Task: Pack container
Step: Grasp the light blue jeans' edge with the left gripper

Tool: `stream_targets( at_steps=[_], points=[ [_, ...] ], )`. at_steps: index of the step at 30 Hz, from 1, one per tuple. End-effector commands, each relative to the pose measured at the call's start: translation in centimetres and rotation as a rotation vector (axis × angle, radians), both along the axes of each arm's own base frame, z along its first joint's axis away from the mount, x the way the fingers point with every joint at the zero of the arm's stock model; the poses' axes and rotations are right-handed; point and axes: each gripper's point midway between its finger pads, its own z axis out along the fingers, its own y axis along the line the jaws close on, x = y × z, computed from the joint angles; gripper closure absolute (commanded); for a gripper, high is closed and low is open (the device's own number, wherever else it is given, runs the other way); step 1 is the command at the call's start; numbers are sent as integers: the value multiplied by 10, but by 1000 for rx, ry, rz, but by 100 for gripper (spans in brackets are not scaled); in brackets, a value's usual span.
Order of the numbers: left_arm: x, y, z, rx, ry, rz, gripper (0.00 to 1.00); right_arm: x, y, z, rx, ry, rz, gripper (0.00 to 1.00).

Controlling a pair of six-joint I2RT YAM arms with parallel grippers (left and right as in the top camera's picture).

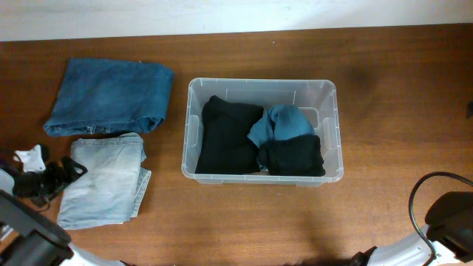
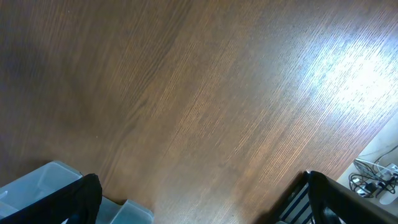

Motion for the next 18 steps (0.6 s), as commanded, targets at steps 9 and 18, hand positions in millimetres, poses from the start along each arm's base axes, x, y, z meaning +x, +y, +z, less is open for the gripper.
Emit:
stream_targets(
  at_steps=[9, 18],
  points=[
    [6, -13, -20, -99, -42, -65, 0, -5, 2, 7, -13, -9, -1, 2],
    [16, -32, -15, -227, -117, -55, 1, -5, 2, 7, -12, -9, -1, 2]
  ],
)
